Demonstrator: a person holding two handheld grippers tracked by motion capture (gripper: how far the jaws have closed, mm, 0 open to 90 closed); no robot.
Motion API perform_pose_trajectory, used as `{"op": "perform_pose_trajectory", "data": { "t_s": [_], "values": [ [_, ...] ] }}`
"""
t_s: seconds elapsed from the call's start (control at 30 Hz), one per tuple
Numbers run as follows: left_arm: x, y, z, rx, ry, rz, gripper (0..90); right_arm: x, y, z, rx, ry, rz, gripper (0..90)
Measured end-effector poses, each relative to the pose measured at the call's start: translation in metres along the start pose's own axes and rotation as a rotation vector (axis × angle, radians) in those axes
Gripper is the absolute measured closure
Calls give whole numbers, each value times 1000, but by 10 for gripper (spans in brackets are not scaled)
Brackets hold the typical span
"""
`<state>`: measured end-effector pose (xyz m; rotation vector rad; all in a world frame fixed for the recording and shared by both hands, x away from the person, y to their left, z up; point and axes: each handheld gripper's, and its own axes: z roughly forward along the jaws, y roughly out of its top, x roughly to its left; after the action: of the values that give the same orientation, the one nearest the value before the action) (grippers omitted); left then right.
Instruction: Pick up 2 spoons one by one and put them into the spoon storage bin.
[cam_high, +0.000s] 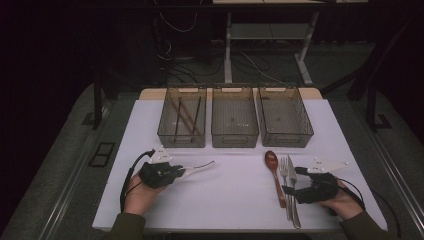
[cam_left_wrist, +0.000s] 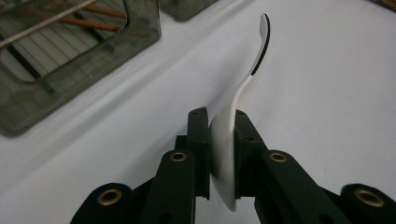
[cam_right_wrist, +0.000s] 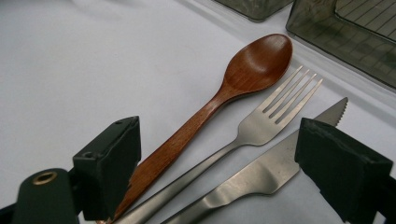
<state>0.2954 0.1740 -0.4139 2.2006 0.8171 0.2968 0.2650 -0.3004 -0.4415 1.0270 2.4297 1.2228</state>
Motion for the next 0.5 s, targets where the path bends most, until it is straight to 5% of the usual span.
{"op": "perform_pose_trajectory", "data": {
  "t_s": [0.5],
  "values": [
    [5, 28, 8, -85, -42, 30, 792, 0, 0, 0, -4, 1, 7, 144]
  ]
}}
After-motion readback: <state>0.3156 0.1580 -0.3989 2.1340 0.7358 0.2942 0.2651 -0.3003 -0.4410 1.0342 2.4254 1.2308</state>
